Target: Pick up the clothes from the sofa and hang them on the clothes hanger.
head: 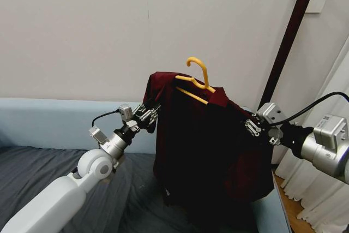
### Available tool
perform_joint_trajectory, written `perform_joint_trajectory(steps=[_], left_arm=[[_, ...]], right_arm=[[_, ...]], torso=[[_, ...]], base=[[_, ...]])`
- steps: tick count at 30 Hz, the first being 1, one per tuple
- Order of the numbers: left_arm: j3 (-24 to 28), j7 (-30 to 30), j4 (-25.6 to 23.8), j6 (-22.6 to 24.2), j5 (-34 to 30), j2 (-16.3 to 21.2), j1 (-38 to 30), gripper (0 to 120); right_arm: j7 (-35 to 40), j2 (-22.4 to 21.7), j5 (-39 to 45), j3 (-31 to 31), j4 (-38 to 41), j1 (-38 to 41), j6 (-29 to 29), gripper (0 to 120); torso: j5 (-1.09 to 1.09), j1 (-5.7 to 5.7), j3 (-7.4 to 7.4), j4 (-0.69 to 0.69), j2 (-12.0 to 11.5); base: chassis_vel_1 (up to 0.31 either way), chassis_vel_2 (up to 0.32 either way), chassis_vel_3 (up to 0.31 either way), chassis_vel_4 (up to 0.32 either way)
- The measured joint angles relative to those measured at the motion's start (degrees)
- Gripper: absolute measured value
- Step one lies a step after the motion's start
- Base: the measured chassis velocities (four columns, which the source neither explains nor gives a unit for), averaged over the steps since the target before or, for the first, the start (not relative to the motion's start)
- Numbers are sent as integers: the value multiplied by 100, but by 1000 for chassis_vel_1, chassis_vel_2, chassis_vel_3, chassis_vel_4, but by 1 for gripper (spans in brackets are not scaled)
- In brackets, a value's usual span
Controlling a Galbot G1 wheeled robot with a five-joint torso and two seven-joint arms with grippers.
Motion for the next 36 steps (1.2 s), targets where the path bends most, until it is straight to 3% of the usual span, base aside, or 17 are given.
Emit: perform_joint_trajectory(steps=[8, 10, 16, 23, 32, 36], left_arm=[[-144, 349, -190, -202, -72, 69, 195, 3], [-186, 396, -264, -248, -15, 94, 258, 0], [-307, 911, -530, -450, 707, 188, 559, 0], [-119, 1356, -518, -678, 1459, 62, 741, 0], [-111, 1513, -397, -753, 1672, -26, 879, 0], [-95, 1226, -469, -802, 1666, -96, 894, 0]], right_arm=[[26, 101, -68, -38, -61, -9, 1, 4], [59, 126, -71, -64, -71, -12, -2, 4], [272, 120, 69, -79, -90, -1, -116, 4], [610, 56, 568, 55, -14, 20, -209, 4], [639, 4, 665, 167, -39, 29, -211, 4], [639, 17, 643, 164, -29, 26, -204, 4]], torso=[[0, 0, 0, 1, 0], [0, 0, 0, 0, 0], [0, 0, 0, 1, 0], [0, 0, -1, -1, 0], [0, 0, -1, 0, 0], [0, 0, -1, 0, 0]], base=[[0, 0, 0, 0], [0, 0, 0, 0], [0, 0, 0, 0], [0, 0, 0, 0], [0, 0, 0, 0], [0, 0, 0, 0]])
